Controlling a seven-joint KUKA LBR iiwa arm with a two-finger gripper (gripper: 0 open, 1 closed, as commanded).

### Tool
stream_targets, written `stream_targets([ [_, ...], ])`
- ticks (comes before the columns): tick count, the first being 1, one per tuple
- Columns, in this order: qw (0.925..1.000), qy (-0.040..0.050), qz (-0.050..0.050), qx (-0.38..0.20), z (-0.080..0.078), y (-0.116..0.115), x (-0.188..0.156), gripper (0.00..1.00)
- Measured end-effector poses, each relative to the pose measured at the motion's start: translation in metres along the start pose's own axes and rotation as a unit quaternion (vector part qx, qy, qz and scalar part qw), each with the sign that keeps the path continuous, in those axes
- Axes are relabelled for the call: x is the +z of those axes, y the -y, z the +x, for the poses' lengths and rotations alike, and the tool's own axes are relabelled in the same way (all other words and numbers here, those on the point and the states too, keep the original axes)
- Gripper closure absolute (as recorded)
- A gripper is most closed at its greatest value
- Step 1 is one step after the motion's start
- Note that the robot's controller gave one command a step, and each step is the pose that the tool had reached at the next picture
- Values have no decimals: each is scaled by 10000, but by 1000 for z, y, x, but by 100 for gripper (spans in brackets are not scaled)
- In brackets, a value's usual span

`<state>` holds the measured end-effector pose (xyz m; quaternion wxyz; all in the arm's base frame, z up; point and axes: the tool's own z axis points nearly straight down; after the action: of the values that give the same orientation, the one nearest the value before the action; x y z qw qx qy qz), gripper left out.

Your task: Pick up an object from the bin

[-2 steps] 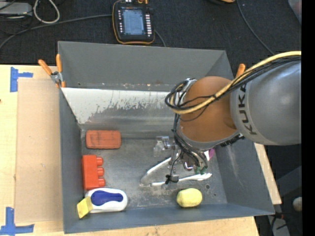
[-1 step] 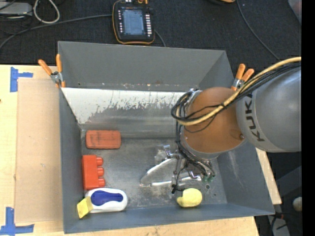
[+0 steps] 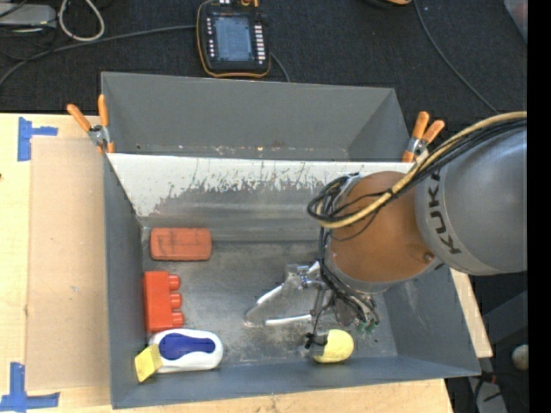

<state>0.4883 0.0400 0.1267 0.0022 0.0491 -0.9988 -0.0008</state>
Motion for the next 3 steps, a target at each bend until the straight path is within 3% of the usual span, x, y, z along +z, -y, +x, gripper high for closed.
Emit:
stream_targets([
  [1,9897,19,1,-1434,2,26,10,0],
  [3,9983,0,-1,-577,2,31,27,0],
])
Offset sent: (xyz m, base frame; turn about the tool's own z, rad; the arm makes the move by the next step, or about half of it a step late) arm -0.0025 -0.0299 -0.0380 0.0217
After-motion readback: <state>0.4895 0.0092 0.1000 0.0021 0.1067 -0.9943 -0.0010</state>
